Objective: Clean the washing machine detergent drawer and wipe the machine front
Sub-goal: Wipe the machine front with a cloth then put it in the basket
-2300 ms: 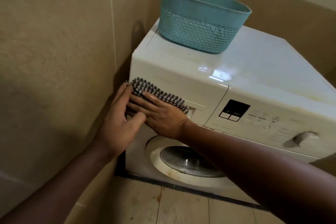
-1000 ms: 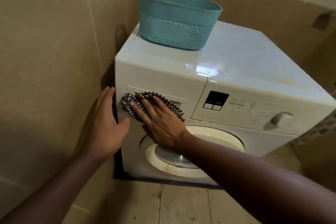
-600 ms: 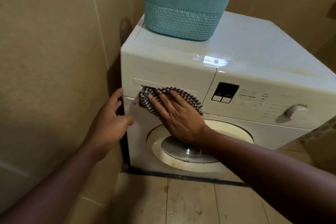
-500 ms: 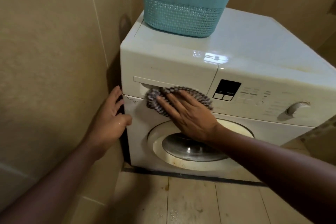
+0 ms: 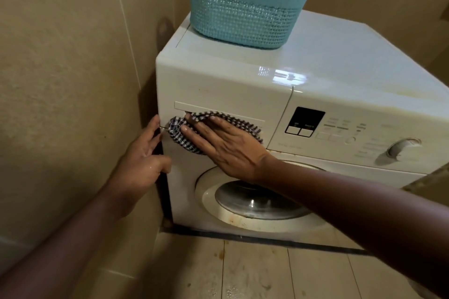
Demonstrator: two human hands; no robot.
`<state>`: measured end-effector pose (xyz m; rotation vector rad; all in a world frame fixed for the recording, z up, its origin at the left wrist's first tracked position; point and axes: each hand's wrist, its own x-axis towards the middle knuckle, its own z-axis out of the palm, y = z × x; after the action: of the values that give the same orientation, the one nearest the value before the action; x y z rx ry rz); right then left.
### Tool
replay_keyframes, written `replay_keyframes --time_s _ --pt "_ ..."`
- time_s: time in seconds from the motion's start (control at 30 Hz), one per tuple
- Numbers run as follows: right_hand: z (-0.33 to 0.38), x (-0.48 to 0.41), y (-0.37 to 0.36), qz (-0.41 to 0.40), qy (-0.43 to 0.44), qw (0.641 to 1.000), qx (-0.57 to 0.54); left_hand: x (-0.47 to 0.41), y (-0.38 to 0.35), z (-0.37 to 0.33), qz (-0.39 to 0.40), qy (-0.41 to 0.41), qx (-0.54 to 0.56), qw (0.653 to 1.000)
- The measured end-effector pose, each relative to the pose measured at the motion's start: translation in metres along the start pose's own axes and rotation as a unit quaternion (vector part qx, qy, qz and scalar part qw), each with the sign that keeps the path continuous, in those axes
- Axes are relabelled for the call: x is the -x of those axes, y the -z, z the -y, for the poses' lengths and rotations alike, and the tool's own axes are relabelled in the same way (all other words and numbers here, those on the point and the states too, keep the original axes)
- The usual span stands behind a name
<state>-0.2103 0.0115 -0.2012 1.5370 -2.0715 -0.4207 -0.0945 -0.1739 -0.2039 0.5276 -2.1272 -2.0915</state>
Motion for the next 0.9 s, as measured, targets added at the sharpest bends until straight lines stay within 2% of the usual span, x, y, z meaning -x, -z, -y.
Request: replay_keyframes --time_s 0.23,0.37,0.57,0.7,0.8,0.87,0.9 --pt "-0.021 0.021 0.000 0.046 0.134 0.990 0.024 0.003 0.001 -0.003 0.017 0.024 0.008 1.000" --pt "-0.016 0.003 0.006 0.011 0.069 0.997 0.024 0.005 0.005 -0.002 0.021 0.009 -0.022 1.000" --pt "-0.001 -0.033 0.004 -0.029 0.033 0.998 0.039 -0.001 0.004 -0.003 0.000 -0.016 -0.036 0.999" --pt "-0.016 0.010 0.006 -0.046 -0.011 0.998 0.047 -0.006 0.004 -0.002 -0.016 -0.004 -0.006 1.000" --pt "-0.021 0.054 0.004 -0.059 -0.103 0.991 0.061 -0.003 0.008 -0.004 -0.012 0.000 -0.011 1.000" --pt "-0.015 0.051 0.003 -0.073 -0.139 0.985 0.071 -0.003 0.005 -0.002 -0.014 -0.005 -0.021 1.000" --pt "-0.011 0.034 0.004 -0.080 -0.126 0.986 0.075 -0.004 0.003 -0.002 -0.017 -0.008 -0.019 1.000"
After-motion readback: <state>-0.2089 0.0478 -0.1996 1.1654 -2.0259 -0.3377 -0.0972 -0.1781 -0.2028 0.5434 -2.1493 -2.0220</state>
